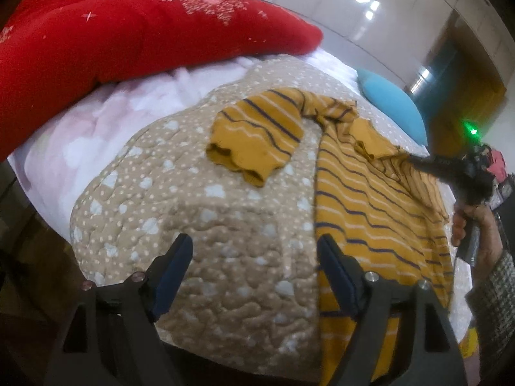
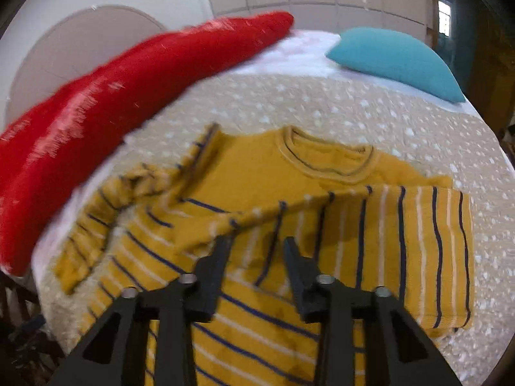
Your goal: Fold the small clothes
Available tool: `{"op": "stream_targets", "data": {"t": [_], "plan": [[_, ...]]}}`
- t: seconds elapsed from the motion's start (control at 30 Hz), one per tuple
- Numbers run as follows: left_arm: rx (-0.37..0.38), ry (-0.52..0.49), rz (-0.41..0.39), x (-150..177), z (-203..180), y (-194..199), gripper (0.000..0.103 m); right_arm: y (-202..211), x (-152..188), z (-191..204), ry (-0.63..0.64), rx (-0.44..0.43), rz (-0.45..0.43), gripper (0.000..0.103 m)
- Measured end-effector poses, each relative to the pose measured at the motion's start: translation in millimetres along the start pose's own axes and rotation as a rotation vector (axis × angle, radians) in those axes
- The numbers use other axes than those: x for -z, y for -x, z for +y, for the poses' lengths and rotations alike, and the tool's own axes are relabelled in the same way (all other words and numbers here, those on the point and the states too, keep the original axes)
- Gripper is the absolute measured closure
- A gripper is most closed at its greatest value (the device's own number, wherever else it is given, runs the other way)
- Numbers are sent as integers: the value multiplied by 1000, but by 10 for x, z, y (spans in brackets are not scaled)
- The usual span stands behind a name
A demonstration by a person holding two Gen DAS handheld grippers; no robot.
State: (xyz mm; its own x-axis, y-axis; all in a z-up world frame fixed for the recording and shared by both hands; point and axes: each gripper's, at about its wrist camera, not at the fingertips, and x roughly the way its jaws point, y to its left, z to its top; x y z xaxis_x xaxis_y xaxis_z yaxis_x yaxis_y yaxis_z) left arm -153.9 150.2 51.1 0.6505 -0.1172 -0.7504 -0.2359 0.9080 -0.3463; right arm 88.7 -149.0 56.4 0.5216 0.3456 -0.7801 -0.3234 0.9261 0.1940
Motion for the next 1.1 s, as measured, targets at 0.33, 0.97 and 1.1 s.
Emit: {"op": "stream_targets", "data": {"t": [0.33,0.97,1.1], "plan": [[-60,47,-10,8,226,63,23,-959,-613,136,88,214,86,55],[-90,242,-55,33,972,244,23,-797,282,2183,294,-227,191,37],[-91,238,-65,47,960,332,23,-894,351,2315,288,-193,168,90]]}}
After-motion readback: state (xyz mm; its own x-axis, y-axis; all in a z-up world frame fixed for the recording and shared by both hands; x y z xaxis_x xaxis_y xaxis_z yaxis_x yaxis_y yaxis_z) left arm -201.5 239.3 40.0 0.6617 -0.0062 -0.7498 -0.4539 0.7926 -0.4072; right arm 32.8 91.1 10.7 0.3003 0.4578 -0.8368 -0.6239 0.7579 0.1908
